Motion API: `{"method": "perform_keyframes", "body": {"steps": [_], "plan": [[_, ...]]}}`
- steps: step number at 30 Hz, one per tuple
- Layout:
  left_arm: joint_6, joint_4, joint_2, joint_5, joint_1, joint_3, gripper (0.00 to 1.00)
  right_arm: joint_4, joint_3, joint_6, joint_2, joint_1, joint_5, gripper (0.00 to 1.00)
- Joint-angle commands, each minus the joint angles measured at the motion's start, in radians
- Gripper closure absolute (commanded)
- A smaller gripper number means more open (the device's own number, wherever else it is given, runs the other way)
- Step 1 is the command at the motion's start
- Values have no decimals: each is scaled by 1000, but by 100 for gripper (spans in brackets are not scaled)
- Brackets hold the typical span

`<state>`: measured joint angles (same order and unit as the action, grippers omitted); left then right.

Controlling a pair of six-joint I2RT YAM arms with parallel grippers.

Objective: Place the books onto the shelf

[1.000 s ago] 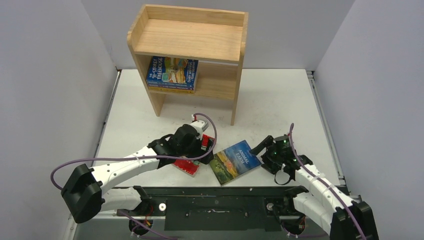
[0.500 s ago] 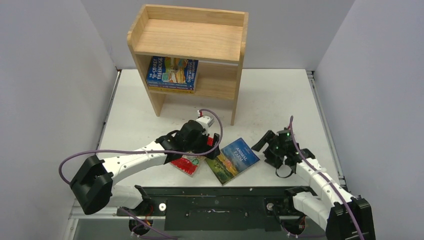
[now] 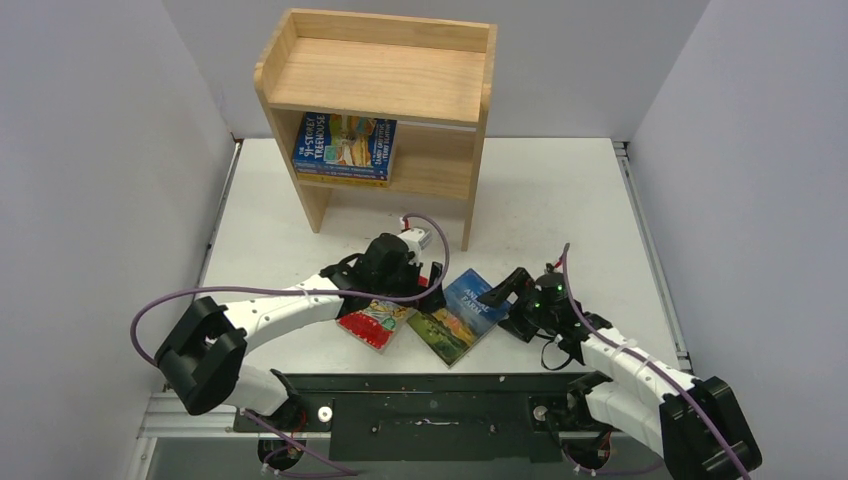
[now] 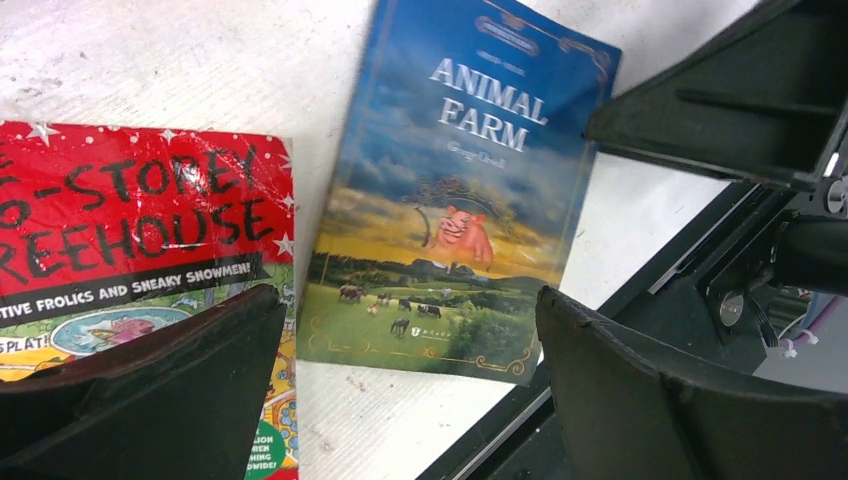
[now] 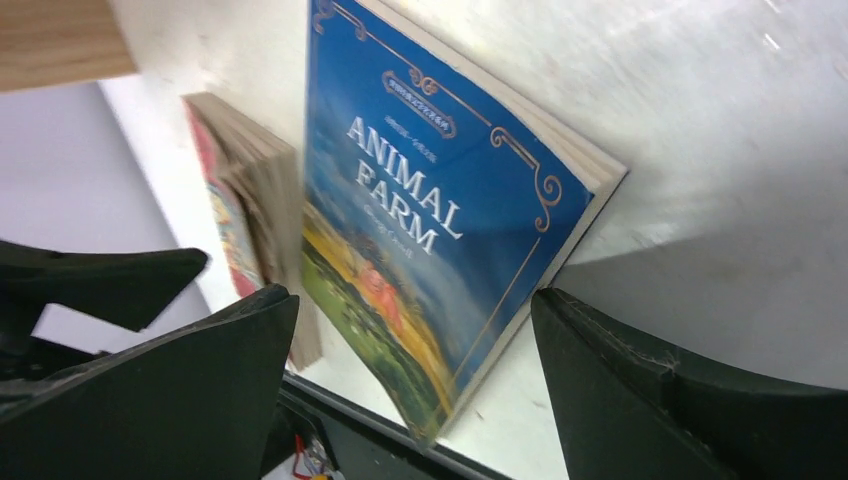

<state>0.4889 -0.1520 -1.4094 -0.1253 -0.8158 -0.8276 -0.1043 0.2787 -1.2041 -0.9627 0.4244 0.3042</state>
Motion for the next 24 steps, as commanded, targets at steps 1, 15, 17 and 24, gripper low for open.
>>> {"method": "perform_keyframes", "body": {"steps": [1,15,17,24], "plan": [[-38,53,-19,-39,-1,-54,4,391,-19,10,-43,-47,0,10],[-17,68,-150,-50,-3,-135,4,-93,73,63,-2,13,-96,9],[-10,113,-176,-74,3,-125,4,4,17,2,-16,49,-82,5],[-12,181,-259,-117,15,-116,4,193,3,-32,-126,64,-40,26]]}}
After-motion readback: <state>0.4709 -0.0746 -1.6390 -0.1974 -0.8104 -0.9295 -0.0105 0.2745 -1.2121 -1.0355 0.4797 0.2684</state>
